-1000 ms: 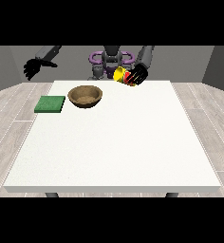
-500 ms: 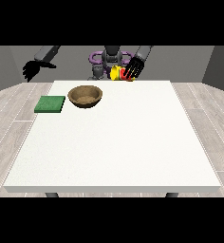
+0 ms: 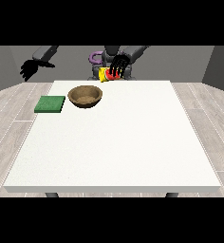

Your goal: Pick the cup and pour the ball into the bowl, then pick the bowl and place it on the pad

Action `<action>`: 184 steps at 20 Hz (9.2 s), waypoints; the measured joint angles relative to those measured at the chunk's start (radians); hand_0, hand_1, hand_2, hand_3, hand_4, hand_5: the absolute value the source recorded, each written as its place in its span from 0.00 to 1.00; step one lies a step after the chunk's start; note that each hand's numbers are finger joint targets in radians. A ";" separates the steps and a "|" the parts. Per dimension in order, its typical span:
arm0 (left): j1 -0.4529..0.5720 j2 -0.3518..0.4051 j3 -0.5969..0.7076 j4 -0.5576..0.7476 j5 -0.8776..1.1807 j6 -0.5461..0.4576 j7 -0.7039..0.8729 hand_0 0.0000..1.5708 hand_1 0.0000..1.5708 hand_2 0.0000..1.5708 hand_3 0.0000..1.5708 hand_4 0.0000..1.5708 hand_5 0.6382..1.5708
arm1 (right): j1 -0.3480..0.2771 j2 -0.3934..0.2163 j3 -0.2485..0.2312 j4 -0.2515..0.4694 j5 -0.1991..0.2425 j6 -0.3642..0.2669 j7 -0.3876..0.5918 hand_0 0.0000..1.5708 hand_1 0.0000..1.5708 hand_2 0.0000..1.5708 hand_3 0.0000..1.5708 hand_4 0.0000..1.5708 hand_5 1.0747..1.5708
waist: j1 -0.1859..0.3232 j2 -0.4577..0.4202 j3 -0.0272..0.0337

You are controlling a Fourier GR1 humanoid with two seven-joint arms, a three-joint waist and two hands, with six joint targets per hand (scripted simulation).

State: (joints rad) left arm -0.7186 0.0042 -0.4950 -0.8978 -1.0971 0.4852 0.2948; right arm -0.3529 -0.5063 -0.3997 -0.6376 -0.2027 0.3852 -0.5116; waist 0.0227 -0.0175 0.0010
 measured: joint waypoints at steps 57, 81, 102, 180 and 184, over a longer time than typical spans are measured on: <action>0.042 0.025 0.450 -0.315 0.495 -0.209 -0.351 0.00 0.00 0.00 0.00 0.25 0.98 | -0.156 0.100 0.017 -0.005 -0.064 -0.049 0.098 0.00 0.00 0.00 0.00 0.27 0.99 | 0.088 0.269 -0.0056; 0.103 0.019 0.529 -0.251 0.785 -0.318 -0.516 0.00 0.00 0.00 0.00 0.00 0.99 | -0.098 0.219 0.085 0.024 -0.025 -0.090 -0.015 0.00 0.00 0.00 0.00 0.10 0.91 | 0.058 0.243 -0.0266; 0.146 0.060 0.537 -0.280 0.828 -0.395 -0.493 0.00 0.00 0.00 0.00 0.00 1.00 | -0.139 0.318 0.119 0.075 -0.006 -0.293 0.121 1.00 1.00 1.00 1.00 0.67 0.96 | 0.116 0.177 -0.0218; 0.285 0.091 0.486 -0.802 0.800 -0.313 -0.410 0.00 0.00 0.00 0.00 0.00 0.99 | -0.334 -0.383 -0.027 0.346 -0.009 -0.089 0.336 0.00 0.00 0.27 0.17 0.00 0.82 | 0.045 0.506 0.0005; 0.303 0.087 0.482 -0.846 0.796 -0.308 -0.394 0.00 0.00 0.00 0.00 0.00 1.00 | -0.350 -0.406 -0.024 0.347 0.003 -0.103 0.332 0.00 0.00 0.24 0.10 0.00 0.83 | 0.040 0.522 0.0005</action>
State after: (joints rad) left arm -0.4157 0.0912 -0.0131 -1.7440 -0.3010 0.1773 -0.0993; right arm -0.7031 -0.9127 -0.4236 -0.2907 -0.2002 0.2818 -0.1796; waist 0.0630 0.5047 0.0015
